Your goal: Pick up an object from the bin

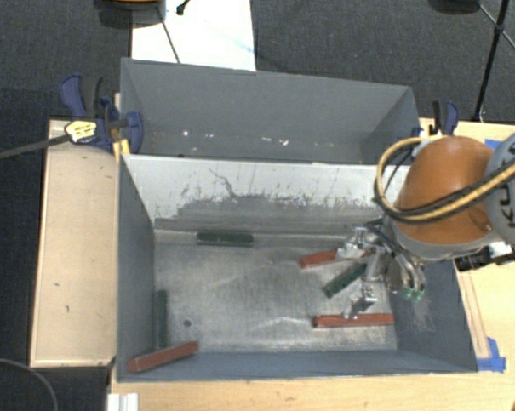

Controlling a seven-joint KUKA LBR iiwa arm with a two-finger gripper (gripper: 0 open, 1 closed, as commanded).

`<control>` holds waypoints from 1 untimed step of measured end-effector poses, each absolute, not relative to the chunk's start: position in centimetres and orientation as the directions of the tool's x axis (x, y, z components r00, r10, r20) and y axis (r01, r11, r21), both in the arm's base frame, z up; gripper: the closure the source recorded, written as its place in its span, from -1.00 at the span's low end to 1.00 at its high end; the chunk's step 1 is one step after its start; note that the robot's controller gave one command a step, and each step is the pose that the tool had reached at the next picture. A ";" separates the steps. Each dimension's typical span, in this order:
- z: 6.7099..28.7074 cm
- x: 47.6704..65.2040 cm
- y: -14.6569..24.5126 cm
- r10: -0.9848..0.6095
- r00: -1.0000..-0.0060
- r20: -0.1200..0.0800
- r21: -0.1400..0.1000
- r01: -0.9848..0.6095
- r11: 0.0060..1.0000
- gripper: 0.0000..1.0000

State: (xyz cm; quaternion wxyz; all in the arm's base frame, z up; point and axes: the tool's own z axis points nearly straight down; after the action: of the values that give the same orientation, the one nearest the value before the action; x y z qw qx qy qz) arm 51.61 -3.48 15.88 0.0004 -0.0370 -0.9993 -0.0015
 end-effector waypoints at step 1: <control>7.7 50.0 -5.9 -0.263 -0.965 -0.006 -0.002 -0.263 0.965 1.00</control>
Offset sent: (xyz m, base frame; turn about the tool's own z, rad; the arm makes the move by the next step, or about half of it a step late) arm 0.0000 0.0000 0.0000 0.0000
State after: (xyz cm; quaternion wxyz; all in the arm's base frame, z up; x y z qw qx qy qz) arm 50.01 -5.91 7.71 -0.0031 0.1326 -0.9912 0.0008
